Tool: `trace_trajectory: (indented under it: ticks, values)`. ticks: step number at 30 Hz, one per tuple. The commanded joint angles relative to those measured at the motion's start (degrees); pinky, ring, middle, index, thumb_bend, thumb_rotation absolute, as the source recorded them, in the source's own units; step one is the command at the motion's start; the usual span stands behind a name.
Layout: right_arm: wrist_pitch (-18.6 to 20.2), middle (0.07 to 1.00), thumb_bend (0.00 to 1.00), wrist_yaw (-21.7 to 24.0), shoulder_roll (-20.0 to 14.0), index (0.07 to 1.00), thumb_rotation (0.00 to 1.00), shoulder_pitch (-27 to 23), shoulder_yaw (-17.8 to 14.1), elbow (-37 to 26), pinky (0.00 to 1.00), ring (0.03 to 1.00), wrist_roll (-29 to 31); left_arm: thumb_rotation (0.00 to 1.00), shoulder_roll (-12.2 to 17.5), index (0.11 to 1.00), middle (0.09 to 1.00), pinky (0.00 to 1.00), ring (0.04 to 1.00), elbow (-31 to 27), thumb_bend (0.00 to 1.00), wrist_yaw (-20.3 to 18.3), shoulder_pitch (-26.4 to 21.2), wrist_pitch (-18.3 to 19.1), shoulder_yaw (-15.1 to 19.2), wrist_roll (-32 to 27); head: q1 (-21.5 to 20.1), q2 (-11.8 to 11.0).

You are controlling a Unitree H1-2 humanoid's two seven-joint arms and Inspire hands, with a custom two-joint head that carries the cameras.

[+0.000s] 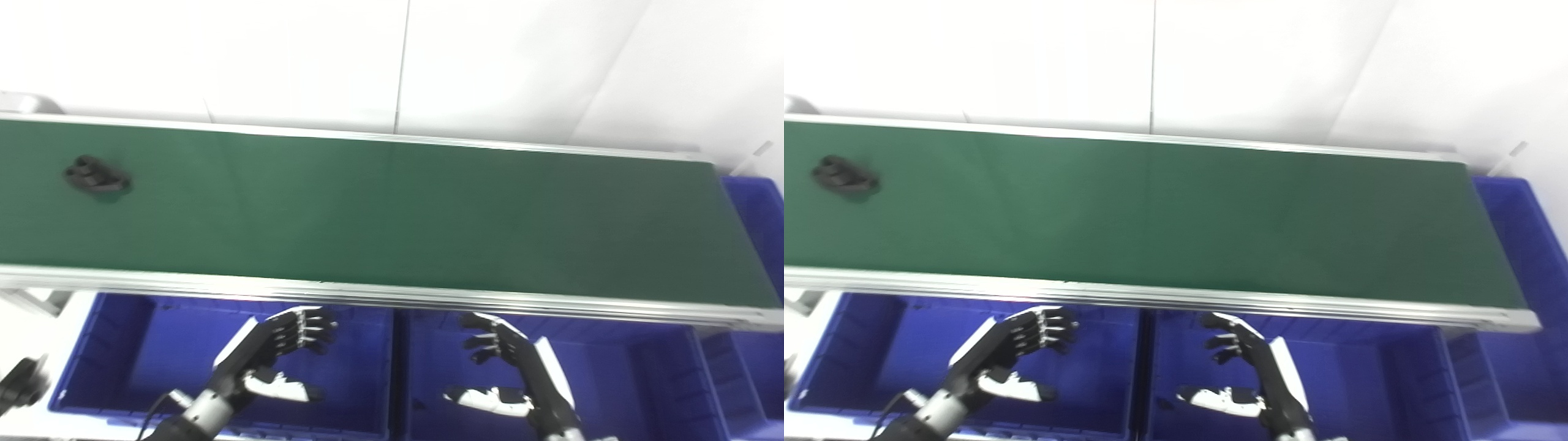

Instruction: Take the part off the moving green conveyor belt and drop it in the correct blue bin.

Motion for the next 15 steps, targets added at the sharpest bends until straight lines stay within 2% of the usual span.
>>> trace_trajectory:
  ticks: [1,7,12,15]
  values:
    - [-3.5,0.766,0.77,-0.7,-0.3,0.742,0.27,-0.3,-0.5,-0.8,0.57,0.660,0.8,0.20,-0.1,0.724,0.719,0.58,0.660,-1.0,0.91,0.6,-0.6,-1.2,-0.1,0.9,0.5,-0.3]
    - [-3.1,0.763,0.84,-0.6,-0.6,0.744,0.21,-0.5,-0.6,0.0,0.59,0.674,0.6,0.17,-0.7,0.726,0.719,0.58,0.657,1.6,0.90,0.6,-1.4,-3.2,-0.1,0.5,-1.7,-0.8]
    - [-7.7,0.753,0.88,-2.0,0.3,0.740,0.17,-0.8,-1.0,2.3,0.60,0.679,1.8,0.16,-0.6,0.731,0.729,0.58,0.666,2.7,0.91,0.6,-1.4,-5.0,0.3,0.7,-4.1,-0.8]
    - [-8.6,0.759,0.89,-2.2,0.9,0.753,0.18,-0.6,-1.0,3.0,0.62,0.700,2.7,0.13,-0.5,0.741,0.748,0.60,0.680,4.0,0.91,-0.9,-1.7,-5.7,0.6,-1.5,-5.8,-0.8]
